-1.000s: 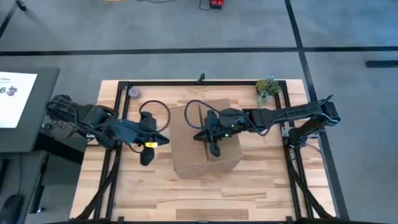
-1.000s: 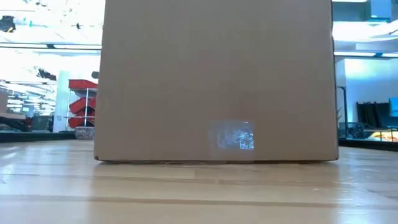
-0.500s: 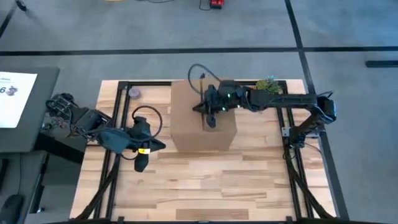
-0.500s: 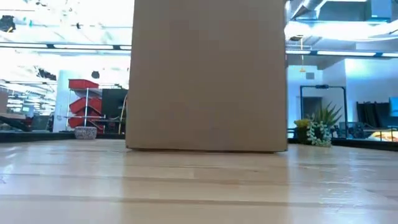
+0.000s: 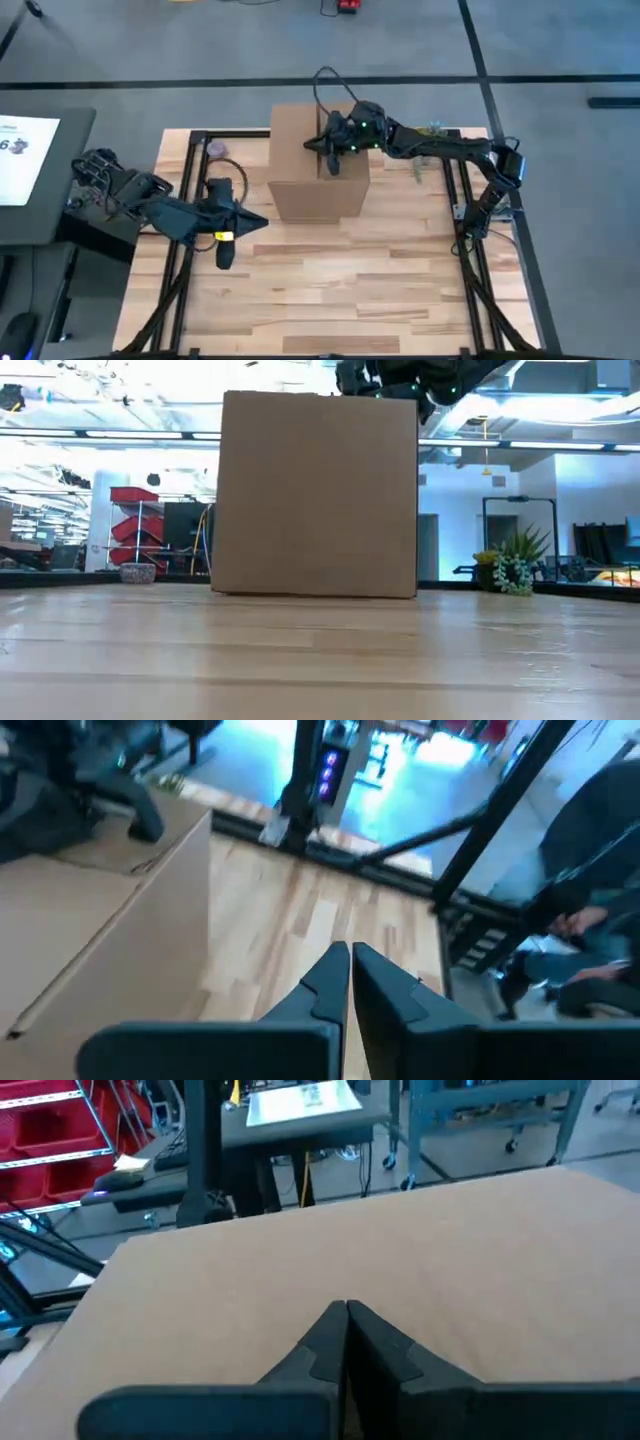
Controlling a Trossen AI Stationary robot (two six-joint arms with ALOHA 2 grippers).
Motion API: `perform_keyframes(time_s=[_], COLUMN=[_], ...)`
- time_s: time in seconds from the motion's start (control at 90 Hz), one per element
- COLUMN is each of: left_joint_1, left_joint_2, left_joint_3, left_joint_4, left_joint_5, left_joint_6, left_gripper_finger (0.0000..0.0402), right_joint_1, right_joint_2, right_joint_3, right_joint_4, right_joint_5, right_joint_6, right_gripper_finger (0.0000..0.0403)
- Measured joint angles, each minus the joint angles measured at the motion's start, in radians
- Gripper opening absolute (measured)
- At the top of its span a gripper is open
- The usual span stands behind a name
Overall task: Wrap mug
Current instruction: Close the cardboard box
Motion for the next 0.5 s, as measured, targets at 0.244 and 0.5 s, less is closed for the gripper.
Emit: perform_keyframes(time_s=[0.244, 0.5], left_joint_1=[0.001, 0.001], left_joint_2=[-0.052, -0.064], left_joint_3=[0.0, 0.0], left_joint_4=[-0.003, -0.005], left_joint_5=[-0.032, -0.083], left_joint_6=[0.032, 0.029], left_gripper_finger=[0.0, 0.0], right_joint_1=[-0.048, -0.047], right_joint_2=[0.001, -0.039], right_joint_3=[-0.001, -0.003], right_joint_4=[0.005, 0.008], right_joint_5=[-0.088, -0.093], right_joint_6=[-0.019, 0.015], right_gripper_finger=[0.0, 0.0])
